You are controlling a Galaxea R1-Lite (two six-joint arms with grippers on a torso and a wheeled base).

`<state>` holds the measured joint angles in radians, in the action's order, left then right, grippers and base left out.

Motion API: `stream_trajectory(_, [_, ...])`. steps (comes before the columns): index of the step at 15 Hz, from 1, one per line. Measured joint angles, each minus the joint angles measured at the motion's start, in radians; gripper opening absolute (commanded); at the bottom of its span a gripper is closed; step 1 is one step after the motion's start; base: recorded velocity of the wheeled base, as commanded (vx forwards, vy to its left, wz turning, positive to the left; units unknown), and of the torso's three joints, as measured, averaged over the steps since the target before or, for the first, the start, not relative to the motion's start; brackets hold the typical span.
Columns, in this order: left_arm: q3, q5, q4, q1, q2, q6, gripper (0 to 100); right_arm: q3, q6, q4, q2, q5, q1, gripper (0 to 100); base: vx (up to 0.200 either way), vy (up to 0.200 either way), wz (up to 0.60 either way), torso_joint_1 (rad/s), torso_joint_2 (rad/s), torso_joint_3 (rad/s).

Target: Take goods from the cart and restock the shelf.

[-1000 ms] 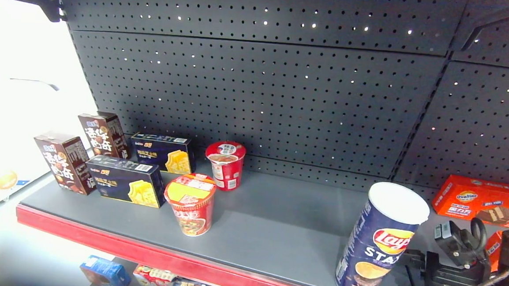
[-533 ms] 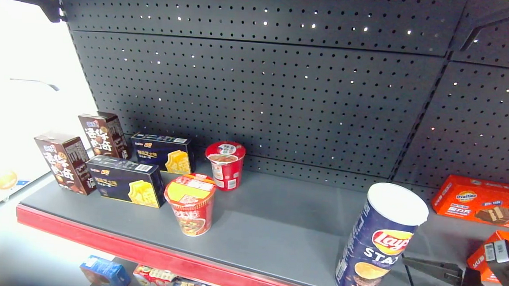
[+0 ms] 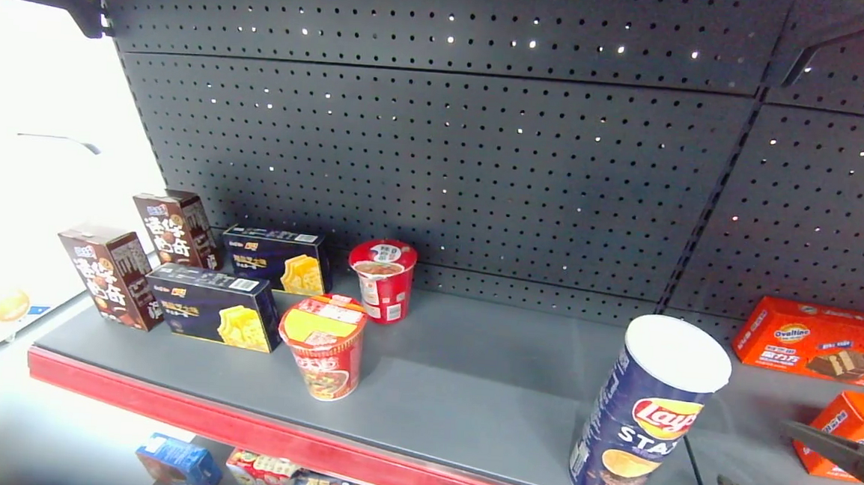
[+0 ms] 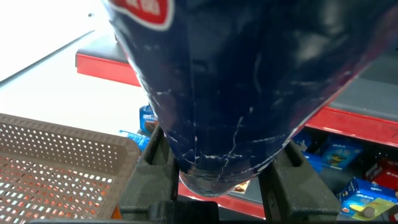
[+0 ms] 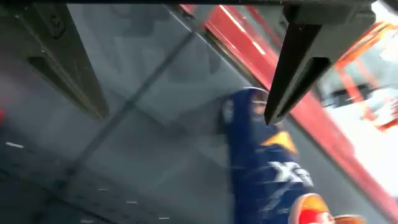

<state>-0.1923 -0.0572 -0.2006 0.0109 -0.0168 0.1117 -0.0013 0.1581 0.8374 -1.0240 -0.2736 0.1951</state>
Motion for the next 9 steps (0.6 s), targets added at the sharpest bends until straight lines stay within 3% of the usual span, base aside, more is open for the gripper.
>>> stream_trajectory(6, [0.015,-0.014,0.004,0.0,0.0,-0.007,0,-0.006,-0.025,-0.275,0.381,0.315,-0.006,100,0.0,0.0,0.0,0.0,0.0,0.0])
stream_trajectory(9, [0.045,-0.014,0.069,0.0,0.0,-0.011,0,-0.007,-0.028,-0.4,0.541,0.369,-0.012,100,0.0,0.0,0.0,0.0,0.0,0.0])
